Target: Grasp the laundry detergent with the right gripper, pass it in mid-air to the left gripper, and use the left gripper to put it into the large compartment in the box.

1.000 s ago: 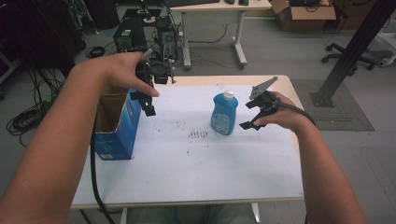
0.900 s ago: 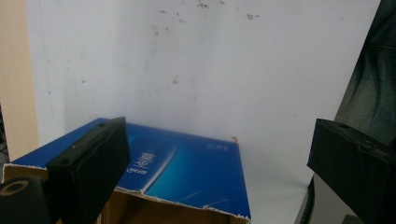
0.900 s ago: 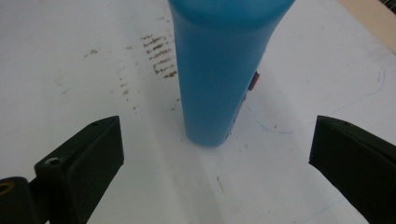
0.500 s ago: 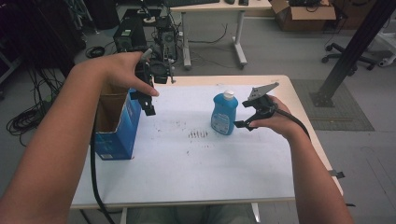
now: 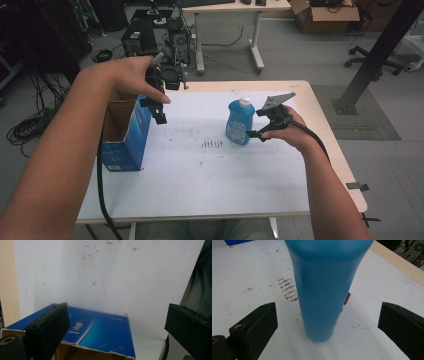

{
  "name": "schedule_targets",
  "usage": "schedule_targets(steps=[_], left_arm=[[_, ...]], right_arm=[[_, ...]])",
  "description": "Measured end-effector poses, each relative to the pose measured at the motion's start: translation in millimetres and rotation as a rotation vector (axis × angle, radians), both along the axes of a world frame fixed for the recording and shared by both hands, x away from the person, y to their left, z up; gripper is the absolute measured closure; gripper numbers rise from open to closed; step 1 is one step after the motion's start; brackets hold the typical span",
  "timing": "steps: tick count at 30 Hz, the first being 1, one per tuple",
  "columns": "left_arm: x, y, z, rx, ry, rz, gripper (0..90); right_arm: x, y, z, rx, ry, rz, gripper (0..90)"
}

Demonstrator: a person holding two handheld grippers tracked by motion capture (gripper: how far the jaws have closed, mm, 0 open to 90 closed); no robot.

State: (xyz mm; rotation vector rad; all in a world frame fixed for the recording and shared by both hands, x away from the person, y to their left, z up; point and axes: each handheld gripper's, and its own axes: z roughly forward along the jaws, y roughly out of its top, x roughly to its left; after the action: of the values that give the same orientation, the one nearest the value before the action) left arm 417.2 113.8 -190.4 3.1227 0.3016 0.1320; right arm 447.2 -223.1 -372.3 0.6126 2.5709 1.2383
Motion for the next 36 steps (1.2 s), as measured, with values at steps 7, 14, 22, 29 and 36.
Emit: schedule_targets(steps=[7,14,22,29,36], left_arm=[[-0.1,-1.4,-0.3,0.000,0.001,-0.003,6.0],[-0.5,-2.4,-0.6,0.001,0.004,-0.008,6.0],[-0.3,-0.5,-0.8,-0.005,0.003,-0.006,5.9],[0.4,0.3,-2.3,-0.008,0.003,-0.003,5.9],[0.2,-1.5,-3.2,-0.008,0.004,-0.008,5.9]], right_arm=[[-1.7,2.8,-7.1,0.031,-0.014,-0.013,1.9],[-3.1,8.5,-16.4,0.066,-0.030,-0.037,2.0],[-1.6,13.6,-21.6,0.105,-0.057,-0.081,1.3],[-1.2,17.2,-29.9,0.130,-0.059,-0.104,1.1],[-1.4,21.2,-36.4,0.165,-0.063,-0.123,0.9]])
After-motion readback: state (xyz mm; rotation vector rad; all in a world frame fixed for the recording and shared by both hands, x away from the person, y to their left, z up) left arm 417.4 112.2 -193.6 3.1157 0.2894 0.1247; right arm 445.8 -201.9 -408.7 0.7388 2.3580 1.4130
